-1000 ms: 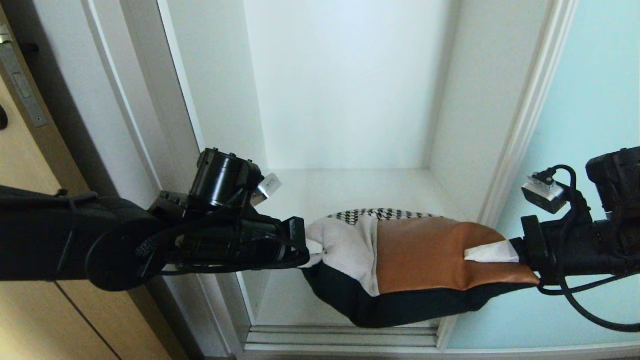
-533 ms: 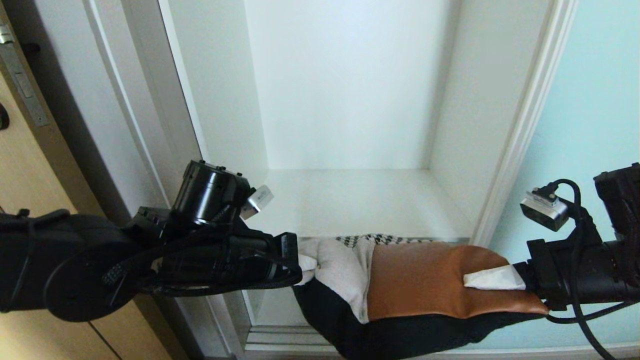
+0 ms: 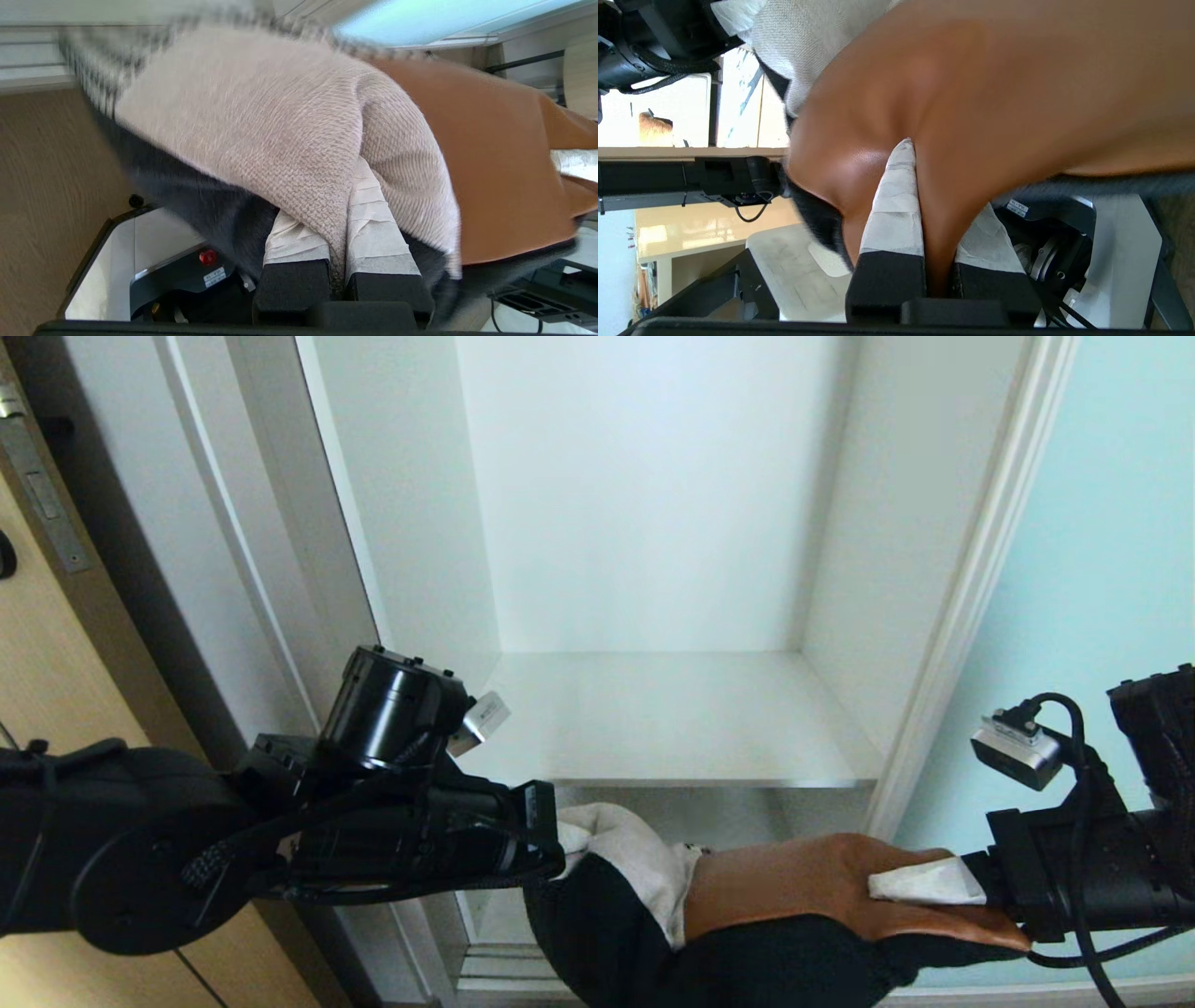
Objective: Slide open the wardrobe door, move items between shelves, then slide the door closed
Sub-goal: Place the pillow on the lower shelf
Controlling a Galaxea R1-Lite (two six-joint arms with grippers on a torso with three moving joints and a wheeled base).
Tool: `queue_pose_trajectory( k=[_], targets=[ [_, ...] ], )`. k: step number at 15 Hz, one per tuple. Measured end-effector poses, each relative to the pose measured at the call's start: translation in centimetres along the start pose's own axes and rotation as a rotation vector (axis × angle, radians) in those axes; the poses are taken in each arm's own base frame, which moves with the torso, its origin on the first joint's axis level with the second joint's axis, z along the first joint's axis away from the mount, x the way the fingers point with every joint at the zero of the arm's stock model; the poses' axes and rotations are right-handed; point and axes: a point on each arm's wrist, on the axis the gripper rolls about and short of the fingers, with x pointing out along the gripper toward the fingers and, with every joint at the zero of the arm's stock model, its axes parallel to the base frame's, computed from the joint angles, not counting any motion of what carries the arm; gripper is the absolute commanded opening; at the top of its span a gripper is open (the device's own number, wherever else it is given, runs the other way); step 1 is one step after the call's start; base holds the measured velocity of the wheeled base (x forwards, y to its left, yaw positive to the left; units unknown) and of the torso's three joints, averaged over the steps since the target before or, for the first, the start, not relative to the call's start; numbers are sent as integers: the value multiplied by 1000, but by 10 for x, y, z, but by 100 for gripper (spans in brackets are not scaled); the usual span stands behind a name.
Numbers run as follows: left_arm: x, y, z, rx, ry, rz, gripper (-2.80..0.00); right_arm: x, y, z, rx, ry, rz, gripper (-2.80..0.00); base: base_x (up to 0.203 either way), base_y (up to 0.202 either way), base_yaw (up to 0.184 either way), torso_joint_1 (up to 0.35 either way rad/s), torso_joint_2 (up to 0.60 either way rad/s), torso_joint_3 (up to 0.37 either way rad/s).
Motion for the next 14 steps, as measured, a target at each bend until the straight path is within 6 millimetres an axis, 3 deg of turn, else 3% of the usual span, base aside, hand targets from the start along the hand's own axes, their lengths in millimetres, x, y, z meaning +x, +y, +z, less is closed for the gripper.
queue_pose_trajectory(
  k=[5, 14],
  targets=[
    [0, -3, -5, 7, 14, -4, -280, 0, 5, 1, -21, -1, 15, -280, -15, 0, 0, 0, 1, 1],
    [7, -4, -4, -3, 21, -5, -280, 5, 2, 3, -9, 12, 8, -280, -193, 0, 0, 1, 1, 1]
  ],
)
